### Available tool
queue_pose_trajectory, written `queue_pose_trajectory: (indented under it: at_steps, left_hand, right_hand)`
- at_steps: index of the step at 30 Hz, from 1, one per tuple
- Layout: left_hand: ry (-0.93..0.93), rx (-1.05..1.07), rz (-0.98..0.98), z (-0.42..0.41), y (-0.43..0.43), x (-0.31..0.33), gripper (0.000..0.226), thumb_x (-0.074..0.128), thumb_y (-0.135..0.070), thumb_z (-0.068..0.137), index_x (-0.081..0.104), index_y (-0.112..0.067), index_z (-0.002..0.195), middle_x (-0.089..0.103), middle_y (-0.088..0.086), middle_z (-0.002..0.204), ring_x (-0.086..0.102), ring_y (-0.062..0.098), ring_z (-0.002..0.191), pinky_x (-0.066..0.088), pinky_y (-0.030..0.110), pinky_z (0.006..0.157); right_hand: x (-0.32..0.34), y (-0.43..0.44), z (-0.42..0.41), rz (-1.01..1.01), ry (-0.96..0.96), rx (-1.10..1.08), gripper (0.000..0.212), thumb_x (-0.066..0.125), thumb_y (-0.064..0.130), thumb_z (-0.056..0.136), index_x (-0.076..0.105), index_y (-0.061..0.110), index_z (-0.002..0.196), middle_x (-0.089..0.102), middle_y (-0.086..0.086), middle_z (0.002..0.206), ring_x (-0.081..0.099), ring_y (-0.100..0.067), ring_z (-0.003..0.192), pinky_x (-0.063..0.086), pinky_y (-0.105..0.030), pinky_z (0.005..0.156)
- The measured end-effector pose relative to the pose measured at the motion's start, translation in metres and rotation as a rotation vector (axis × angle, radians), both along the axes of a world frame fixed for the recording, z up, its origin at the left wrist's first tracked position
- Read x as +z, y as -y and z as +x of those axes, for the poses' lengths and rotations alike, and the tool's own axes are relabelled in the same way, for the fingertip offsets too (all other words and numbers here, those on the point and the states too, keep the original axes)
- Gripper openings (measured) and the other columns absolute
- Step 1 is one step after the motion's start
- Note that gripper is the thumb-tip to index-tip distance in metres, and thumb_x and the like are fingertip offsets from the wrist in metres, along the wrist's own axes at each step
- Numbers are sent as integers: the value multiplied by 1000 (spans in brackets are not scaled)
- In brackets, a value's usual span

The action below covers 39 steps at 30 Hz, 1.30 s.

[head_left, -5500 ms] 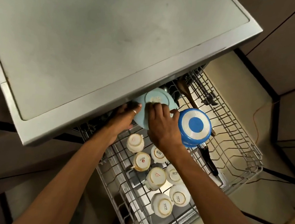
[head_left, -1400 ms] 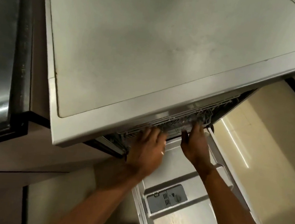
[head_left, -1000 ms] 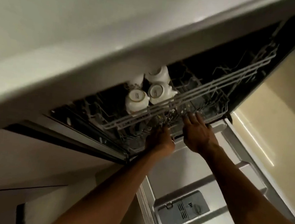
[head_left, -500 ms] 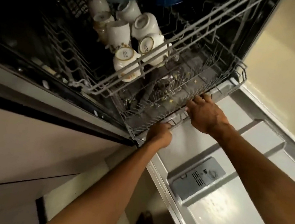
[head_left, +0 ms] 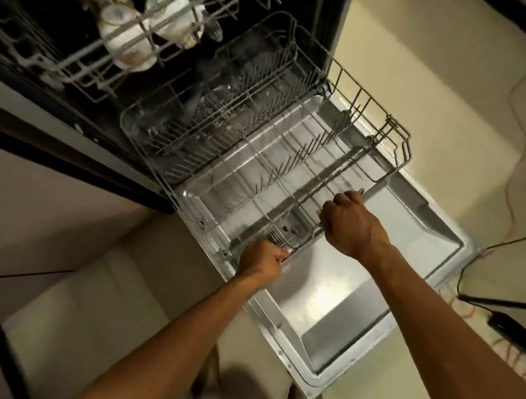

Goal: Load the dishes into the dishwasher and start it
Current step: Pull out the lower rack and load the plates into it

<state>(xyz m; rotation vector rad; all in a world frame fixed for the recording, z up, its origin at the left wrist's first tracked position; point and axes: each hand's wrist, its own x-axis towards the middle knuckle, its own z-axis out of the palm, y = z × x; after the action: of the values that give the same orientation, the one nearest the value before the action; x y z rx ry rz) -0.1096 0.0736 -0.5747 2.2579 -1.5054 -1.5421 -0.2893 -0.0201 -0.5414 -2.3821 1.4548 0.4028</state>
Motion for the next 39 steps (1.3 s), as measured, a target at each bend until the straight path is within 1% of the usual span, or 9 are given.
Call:
queue_pose_trajectory:
  at_steps: [4, 9, 12, 15, 19, 25, 28, 33, 39]
  left_hand:
    - [1, 17, 71, -36, -26, 1, 32, 61, -2, 94, 75, -21, 116, 72, -3, 122, 67, 22, 110, 55, 30, 95]
    - [-37, 8, 92, -72, -53, 6, 29, 62, -3, 94, 75, -19, 115, 72, -3, 122, 66, 17, 113, 54, 29, 97]
    - [-57, -15, 112, -88, -70, 11, 28, 59, -2, 96, 72, -16, 117, 69, -1, 128, 65, 16, 113, 55, 29, 93]
    - [-74, -18, 113, -104, -84, 16, 32, 56, 0, 98, 68, -16, 122, 66, 1, 131, 64, 16, 110, 55, 20, 78]
    - [-71, -13, 119, -116, -95, 18, 39, 56, 1, 97, 66, -19, 128, 65, 0, 134, 64, 18, 115, 55, 31, 96]
    - [-68, 0, 118, -112, -92, 26, 35, 58, -13, 98, 63, -21, 132, 64, -1, 134, 63, 18, 117, 50, 24, 97]
    - [-44, 17, 112, -99, -88, 41, 29, 58, -19, 98, 66, -25, 125, 70, 1, 121, 68, 20, 102, 58, 34, 91]
    - [-16, -48, 86, -64, -80, 102, 31, 58, -25, 98, 64, -27, 129, 68, -4, 128, 66, 16, 106, 53, 30, 96]
    - [-71, 33, -60, -3, -83, 275, 23, 52, -32, 102, 68, -27, 119, 69, -5, 121, 63, 12, 104, 51, 26, 92]
  right_hand:
    - [1, -25, -37, 13, -30, 28, 50, 24, 34, 98, 68, 10, 93, 65, -12, 89, 57, -36, 95, 46, -46, 96]
    - [3, -56, -74, 65, -49, 33, 28, 44, 25, 97, 67, 9, 95, 66, -13, 92, 57, -36, 98, 47, -45, 95]
    - [9, -73, -90, 87, -42, -6, 31, 43, 30, 100, 66, 9, 102, 65, -12, 98, 54, -34, 99, 49, -45, 93]
    - [19, -87, -102, 76, -38, -31, 34, 42, 30, 103, 66, 8, 110, 63, -14, 106, 52, -35, 107, 50, -45, 89]
    - [25, -95, -112, 94, -82, -23, 40, 33, 36, 106, 62, 11, 120, 59, -11, 117, 48, -32, 118, 48, -45, 91]
    - [29, -93, -107, 111, -73, -36, 44, 32, 39, 106, 56, 11, 130, 57, -14, 128, 49, -33, 124, 46, -47, 102]
    - [38, -101, -107, 87, -45, -48, 45, 36, 39, 105, 47, 12, 139, 49, -16, 141, 42, -35, 134, 40, -48, 109]
    - [103, -115, -88, 138, 25, -92, 51, 36, 42, 105, 43, 12, 145, 42, -17, 151, 37, -35, 141, 36, -48, 116]
    - [263, -133, -31, 153, 322, -235, 42, 49, 37, 102, 59, 9, 132, 60, -14, 127, 56, -34, 120, 48, -43, 101]
